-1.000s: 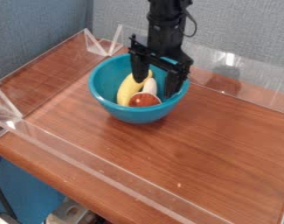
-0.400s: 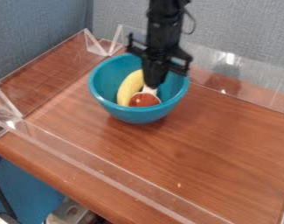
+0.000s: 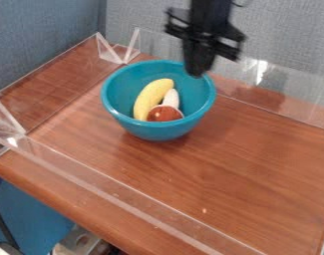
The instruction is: Remove the yellow object from the blue bowl and put it on the table
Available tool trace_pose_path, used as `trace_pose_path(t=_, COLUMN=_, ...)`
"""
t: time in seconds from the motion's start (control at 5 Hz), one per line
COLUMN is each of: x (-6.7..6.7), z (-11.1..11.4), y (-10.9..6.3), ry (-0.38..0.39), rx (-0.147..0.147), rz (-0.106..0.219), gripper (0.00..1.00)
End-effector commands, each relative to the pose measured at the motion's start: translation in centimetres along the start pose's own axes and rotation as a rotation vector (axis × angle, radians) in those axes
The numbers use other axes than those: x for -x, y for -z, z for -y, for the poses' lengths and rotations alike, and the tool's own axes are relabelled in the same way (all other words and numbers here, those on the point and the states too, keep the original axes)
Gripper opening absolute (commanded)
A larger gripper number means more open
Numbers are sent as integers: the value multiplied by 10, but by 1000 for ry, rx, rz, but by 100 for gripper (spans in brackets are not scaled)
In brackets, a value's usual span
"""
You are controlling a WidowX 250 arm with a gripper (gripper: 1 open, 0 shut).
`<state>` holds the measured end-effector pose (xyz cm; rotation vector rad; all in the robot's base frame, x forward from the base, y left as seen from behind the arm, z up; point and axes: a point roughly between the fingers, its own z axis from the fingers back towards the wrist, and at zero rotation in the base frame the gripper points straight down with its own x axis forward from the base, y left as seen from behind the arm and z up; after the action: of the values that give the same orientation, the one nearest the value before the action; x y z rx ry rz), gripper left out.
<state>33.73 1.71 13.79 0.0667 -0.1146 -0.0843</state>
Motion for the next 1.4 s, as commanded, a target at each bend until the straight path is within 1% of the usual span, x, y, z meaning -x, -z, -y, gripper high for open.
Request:
trace_pose_path(t=0.0, x=8, z=-41, y=0, ry=-111, rx=-24, rz=23, gripper=100)
trace_pose_path(t=0.2, x=16, z=-69, y=23, ry=-189, rx=-44, rz=-6, gripper=100)
trace_pose_path(t=0.4, x=8, z=-70, y=42, ry=-166, rx=-39, rz=-19, gripper=100)
trace_pose_path(t=0.6, x=3, z=-67, y=56, ry=-144, rx=-31, rz=-26, gripper=100)
trace_pose_path(t=0.8, x=-3, z=-59, y=75, ry=-172, rx=-28, rz=-36, gripper=100)
trace_pose_path(t=1.0, x=-12, z=-56, y=91, ry=-198, rx=-25, rz=-42, gripper=100)
trace_pose_path(t=1.2, x=-12, z=-51, y=102, ry=-186, rx=-16, rz=-42, gripper=100)
